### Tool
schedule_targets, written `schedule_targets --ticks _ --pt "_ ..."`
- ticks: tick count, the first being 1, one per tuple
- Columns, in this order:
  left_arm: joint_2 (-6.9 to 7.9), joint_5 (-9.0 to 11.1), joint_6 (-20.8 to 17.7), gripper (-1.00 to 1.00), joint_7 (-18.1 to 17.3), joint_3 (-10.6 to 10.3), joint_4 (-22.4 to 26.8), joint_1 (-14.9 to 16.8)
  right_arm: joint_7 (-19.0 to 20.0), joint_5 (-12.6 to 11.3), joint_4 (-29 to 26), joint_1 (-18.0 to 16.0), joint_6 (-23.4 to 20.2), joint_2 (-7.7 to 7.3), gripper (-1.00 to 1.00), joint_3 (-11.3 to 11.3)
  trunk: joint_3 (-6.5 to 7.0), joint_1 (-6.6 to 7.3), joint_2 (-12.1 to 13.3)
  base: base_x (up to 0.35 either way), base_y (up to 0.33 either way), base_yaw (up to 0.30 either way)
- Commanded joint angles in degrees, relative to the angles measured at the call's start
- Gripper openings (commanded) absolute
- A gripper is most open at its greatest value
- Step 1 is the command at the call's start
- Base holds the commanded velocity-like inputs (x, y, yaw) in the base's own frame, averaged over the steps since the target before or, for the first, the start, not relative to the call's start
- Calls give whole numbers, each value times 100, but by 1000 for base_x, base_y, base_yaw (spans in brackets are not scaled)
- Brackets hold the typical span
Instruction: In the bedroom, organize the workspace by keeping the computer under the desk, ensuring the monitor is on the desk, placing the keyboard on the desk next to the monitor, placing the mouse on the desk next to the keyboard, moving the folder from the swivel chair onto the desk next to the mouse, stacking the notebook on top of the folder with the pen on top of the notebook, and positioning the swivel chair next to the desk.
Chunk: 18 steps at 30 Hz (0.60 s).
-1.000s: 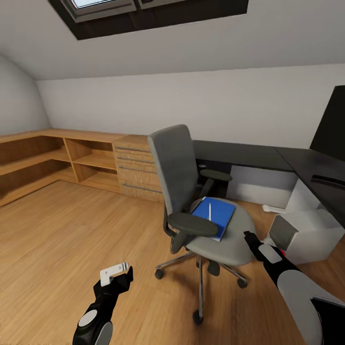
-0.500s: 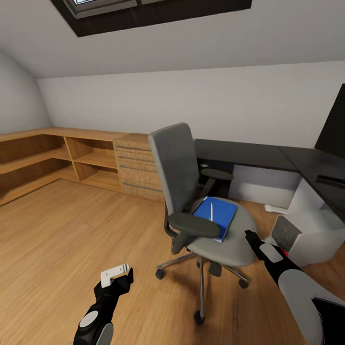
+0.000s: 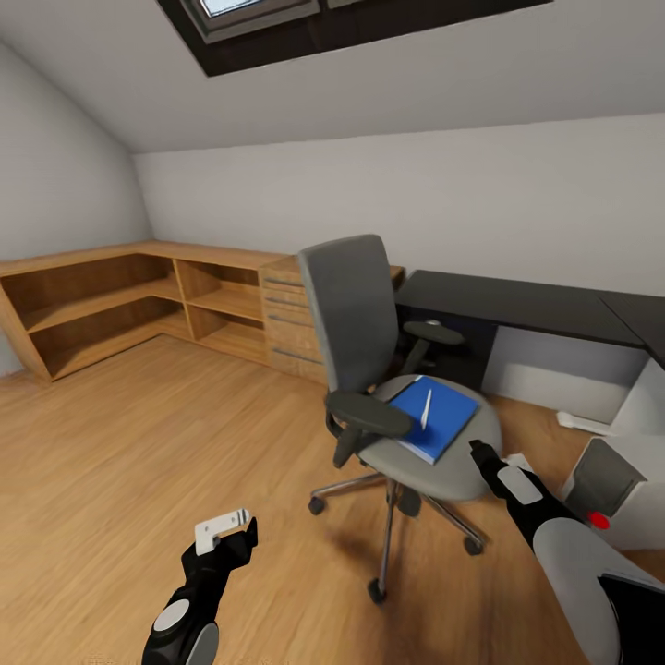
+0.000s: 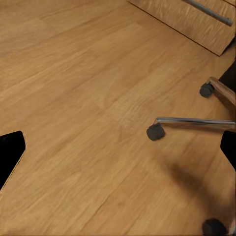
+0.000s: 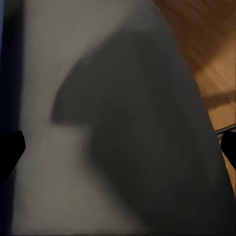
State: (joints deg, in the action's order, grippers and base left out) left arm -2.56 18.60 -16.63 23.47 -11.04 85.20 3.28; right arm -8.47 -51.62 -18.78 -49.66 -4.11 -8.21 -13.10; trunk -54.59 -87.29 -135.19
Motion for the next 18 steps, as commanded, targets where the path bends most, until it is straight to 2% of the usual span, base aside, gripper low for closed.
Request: schedule_targets --ticks 1,13,18 --pt "1 47 -16 100 43 -11 5 5 -14 -76 -20 0 -29 3 100 -7 -5 1 -2 0 0 275" --pt "1 39 -16 100 43 -12 -12 4 -14 -50 -37 0 -20 22 100 17 -5 1 -2 0 0 275" --pt "1 31 -2 100 43 -12 -12 5 -11 -42 -39 0 -20 22 100 11 -5 1 -2 130 0 79"
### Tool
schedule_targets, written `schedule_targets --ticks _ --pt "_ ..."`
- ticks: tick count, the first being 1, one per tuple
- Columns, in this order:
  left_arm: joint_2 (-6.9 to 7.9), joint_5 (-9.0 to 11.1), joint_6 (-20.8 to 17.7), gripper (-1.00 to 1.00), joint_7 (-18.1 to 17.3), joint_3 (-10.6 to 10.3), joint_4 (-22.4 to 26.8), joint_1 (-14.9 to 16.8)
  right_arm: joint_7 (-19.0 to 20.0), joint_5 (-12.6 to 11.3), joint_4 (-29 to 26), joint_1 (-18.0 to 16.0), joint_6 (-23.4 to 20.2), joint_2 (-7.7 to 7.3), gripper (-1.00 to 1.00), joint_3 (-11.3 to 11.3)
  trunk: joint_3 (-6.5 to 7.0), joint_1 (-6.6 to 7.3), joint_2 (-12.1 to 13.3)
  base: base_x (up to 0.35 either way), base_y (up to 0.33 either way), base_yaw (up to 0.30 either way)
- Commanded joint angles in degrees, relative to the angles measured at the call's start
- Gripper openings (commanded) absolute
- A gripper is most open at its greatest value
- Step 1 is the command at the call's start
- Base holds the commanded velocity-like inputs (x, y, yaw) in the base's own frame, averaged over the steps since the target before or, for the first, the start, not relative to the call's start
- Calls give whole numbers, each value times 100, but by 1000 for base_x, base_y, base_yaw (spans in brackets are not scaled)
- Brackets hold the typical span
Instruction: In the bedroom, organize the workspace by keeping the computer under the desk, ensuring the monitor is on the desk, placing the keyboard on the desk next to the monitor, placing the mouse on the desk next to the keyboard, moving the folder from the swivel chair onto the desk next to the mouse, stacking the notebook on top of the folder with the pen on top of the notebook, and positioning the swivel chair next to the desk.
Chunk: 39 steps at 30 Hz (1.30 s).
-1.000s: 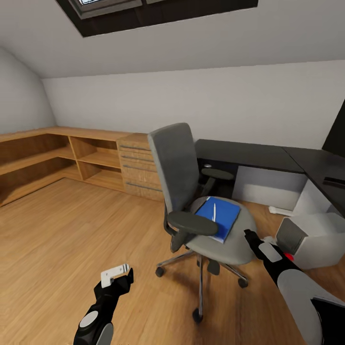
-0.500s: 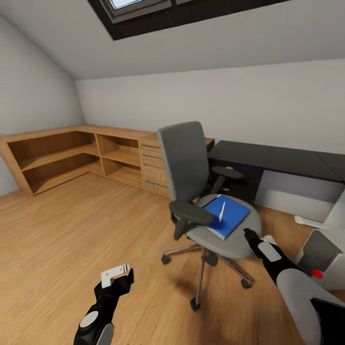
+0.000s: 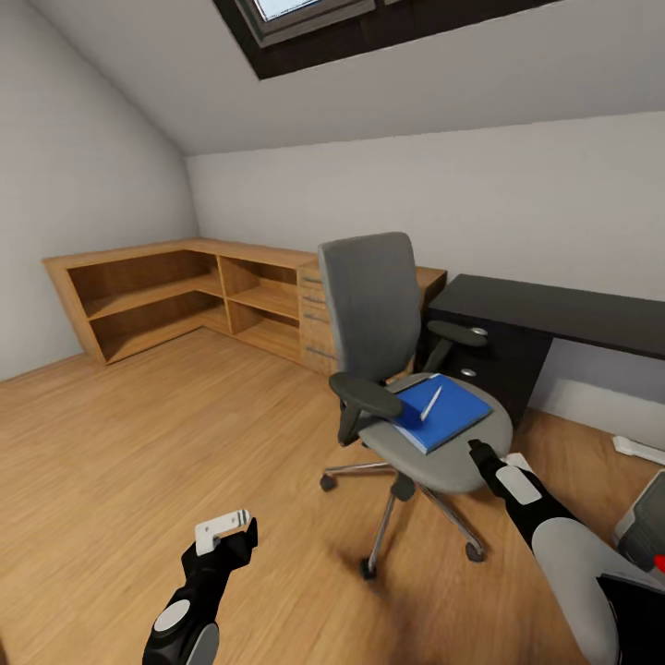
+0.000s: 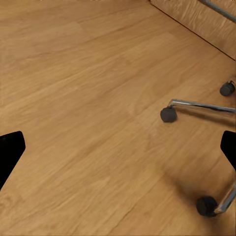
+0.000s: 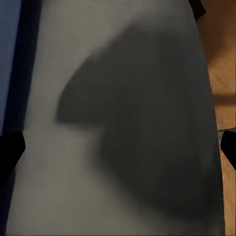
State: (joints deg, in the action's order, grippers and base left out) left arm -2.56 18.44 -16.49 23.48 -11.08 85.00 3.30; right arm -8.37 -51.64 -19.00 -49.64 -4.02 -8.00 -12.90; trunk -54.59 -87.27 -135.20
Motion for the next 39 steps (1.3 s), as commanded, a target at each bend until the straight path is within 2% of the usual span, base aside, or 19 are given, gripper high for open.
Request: schedule_targets --ticks 1,19,39 --pt "1 46 -15 100 43 -9 8 4 -18 -37 -17 -2 -29 1 100 -10 -5 -1 -2 271 0 15" --pt "-1 45 -14 100 35 -54 13 4 -23 -26 -16 -2 -20 2 100 -2 -5 -1 -2 24 0 1" --pt "-7 45 -14 100 39 -79 8 4 -13 -22 -16 -2 -22 0 100 -2 354 438 800 0 0 -14"
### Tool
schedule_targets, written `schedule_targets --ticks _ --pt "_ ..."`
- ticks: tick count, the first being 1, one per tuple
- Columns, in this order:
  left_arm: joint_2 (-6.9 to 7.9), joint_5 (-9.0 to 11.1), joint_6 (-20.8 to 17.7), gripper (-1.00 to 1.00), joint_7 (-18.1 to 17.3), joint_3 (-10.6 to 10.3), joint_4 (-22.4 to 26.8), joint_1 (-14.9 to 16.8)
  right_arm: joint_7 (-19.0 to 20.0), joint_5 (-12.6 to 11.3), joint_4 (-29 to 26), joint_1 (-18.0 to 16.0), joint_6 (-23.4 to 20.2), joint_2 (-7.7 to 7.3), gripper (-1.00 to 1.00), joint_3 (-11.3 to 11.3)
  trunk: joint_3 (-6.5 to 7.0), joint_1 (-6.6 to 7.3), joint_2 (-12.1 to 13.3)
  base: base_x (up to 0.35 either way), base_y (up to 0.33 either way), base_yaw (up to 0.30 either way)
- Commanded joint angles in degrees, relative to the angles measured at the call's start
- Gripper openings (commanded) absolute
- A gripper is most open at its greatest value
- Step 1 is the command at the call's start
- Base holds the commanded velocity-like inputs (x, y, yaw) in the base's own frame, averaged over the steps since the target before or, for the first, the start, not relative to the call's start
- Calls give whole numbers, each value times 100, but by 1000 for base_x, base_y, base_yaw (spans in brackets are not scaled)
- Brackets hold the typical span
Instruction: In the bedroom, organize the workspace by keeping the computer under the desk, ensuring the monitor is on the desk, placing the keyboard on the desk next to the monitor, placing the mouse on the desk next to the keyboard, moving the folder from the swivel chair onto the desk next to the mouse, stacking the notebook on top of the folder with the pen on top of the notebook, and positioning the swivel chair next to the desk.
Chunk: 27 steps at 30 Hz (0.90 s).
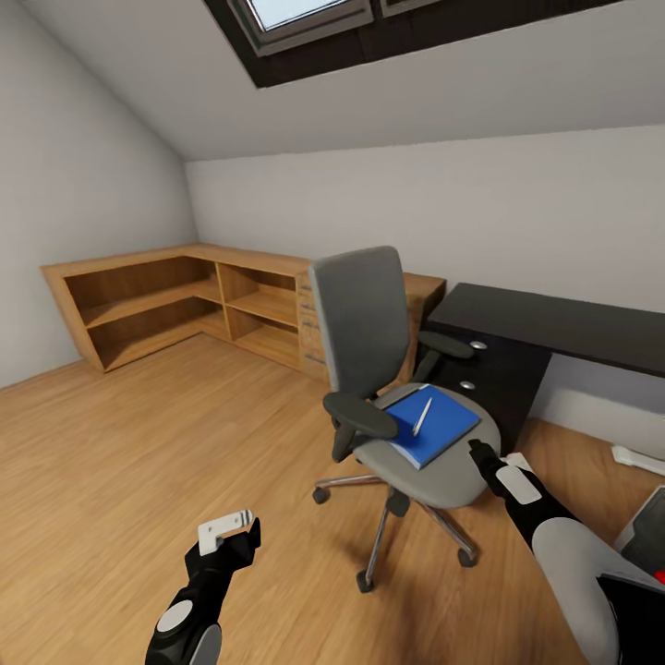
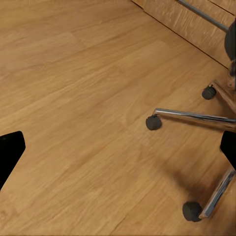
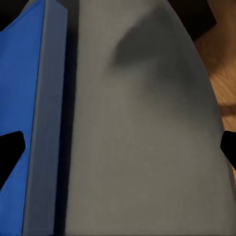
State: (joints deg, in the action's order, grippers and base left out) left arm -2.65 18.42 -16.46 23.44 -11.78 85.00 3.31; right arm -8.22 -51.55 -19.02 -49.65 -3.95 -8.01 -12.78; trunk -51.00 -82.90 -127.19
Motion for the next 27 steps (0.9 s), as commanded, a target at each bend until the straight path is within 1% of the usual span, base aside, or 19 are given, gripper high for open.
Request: schedule_targets --ticks 1,7,15,27 --pt "1 48 -19 100 44 -8 8 3 -29 -31 -14 0 -30 1 100 -14 13 24 39 0 0 -30" --pt "1 48 -24 100 42 -15 8 3 -26 -33 15 0 -34 -1 100 -22 13 24 39 0 0 -3" --pt "6 48 -24 100 38 -9 8 3 -36 -39 5 0 -36 -5 100 -22 13 24 39 0 0 -146" --pt "10 50 -32 100 38 -12 8 3 -34 -40 -8 0 -36 -24 100 -24 13 24 39 3 0 -12"
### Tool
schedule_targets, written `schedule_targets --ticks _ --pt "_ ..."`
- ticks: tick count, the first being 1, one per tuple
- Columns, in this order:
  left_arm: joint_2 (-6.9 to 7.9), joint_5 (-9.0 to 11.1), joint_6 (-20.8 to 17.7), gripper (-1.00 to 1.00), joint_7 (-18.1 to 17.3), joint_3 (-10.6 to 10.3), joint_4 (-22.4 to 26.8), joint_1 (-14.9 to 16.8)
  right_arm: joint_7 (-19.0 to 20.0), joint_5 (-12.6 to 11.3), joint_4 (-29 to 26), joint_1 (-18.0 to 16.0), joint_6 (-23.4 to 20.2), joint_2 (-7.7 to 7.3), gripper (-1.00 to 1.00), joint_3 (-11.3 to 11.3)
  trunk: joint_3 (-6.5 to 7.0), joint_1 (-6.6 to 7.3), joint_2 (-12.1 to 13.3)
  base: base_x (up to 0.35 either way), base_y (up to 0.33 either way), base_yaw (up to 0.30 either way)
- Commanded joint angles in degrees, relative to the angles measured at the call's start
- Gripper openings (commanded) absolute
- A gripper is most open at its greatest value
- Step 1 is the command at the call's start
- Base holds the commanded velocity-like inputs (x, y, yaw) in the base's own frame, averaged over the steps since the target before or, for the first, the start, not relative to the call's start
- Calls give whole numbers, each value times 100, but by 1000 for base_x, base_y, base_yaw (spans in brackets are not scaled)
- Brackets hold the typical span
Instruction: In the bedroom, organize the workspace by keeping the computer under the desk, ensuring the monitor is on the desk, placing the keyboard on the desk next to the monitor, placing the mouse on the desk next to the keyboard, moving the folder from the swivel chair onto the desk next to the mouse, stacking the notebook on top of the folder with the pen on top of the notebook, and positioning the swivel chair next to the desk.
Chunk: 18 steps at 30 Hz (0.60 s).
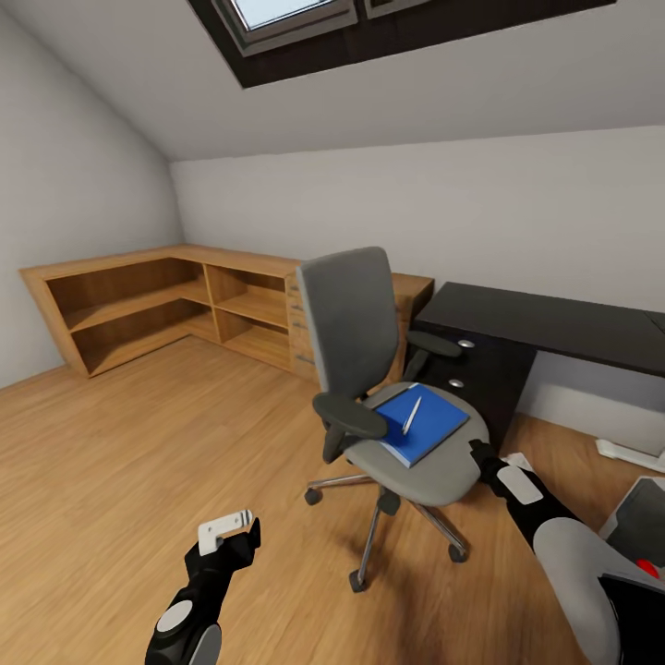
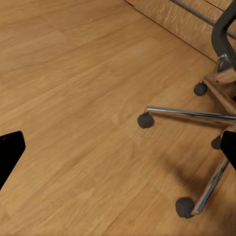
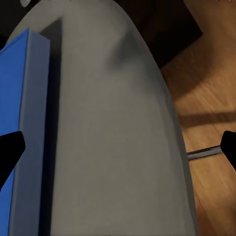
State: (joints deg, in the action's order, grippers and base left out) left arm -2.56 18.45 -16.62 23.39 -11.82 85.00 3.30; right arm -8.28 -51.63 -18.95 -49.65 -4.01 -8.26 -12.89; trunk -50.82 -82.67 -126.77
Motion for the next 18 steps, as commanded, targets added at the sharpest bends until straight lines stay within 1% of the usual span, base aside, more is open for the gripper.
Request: schedule_targets --ticks 1,3,10,13,18 --pt "1 47 -17 100 43 -9 8 4 -27 -31 -14 -1 -29 -1 100 -15 -6 1 -2 61 0 -1" --pt "2 47 -17 100 43 -7 8 4 -26 -30 -13 -1 -29 -8 100 -18 -6 1 -2 159 0 0" --pt "2 52 -17 100 43 -5 7 3 -31 -31 -7 -1 -23 -21 100 -26 -6 1 -2 247 0 0" --pt "2 49 -17 100 43 -6 8 3 -32 -31 -5 -1 -20 -48 100 -28 -6 1 -2 109 0 0" --pt "2 46 -17 100 44 -5 8 4 -33 -36 0 -1 23 -119 100 -29 -6 1 -2 36 0 0"
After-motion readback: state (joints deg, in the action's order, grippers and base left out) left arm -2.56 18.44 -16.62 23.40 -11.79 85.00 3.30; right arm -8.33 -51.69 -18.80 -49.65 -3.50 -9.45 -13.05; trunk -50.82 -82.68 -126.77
